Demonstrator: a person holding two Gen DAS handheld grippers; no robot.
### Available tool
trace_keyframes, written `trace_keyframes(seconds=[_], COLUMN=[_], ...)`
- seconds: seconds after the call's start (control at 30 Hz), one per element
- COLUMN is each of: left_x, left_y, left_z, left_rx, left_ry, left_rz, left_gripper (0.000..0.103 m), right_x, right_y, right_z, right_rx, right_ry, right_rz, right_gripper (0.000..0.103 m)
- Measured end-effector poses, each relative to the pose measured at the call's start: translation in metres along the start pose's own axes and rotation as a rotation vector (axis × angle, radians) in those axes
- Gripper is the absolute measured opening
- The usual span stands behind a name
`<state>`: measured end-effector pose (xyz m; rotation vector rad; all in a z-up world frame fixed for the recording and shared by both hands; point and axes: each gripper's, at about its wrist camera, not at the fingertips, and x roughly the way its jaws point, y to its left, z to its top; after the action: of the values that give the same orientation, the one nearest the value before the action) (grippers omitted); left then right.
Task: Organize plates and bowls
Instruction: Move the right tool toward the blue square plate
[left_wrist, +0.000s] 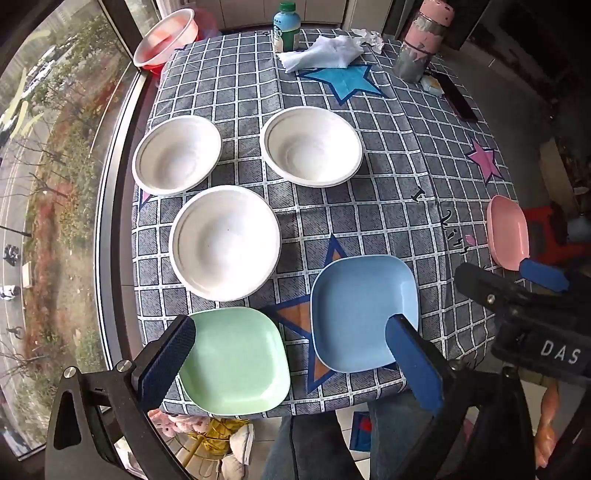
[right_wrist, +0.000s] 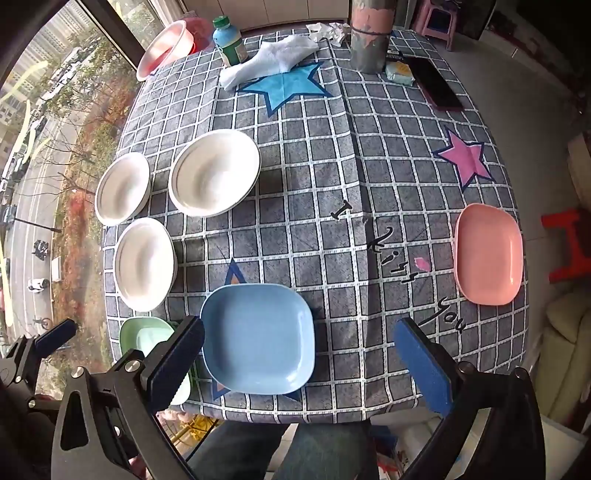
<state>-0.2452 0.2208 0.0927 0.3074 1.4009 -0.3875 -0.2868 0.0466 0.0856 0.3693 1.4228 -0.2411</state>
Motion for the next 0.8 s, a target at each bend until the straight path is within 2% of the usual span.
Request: trace_keyframes(seconds=[0.17, 0.37, 0.7, 0.8], left_x=[-0.001, 0.003, 0.000, 0.000], left_y=[0.005, 0.016, 0.029, 0.032], left_z=[-0.009, -0.015, -0.019, -0.018], left_rx=[0.011, -0.007, -0.070, -0.095], left_ry=[0.002, 0.026, 0.031, 0.027], left_rz=[0.002, 0.032, 0.032, 0.035], left_gripper=[0.103, 0.103, 0.103, 0.103], right_x=[0.012, 0.011, 0.010, 0.009], right_y=[0.009, 0.014, 0.013, 0.017], right_z=[-0.015, -0.019, -0.015, -0.011], right_rx=[0.002, -0.003, -0.011, -0.050], right_ry=[0.061, 0.040, 0.098, 0.084], right_rz=[0.011, 0.009, 0.007, 0.005], right_gripper=[0.103, 0.103, 0.103, 0.103])
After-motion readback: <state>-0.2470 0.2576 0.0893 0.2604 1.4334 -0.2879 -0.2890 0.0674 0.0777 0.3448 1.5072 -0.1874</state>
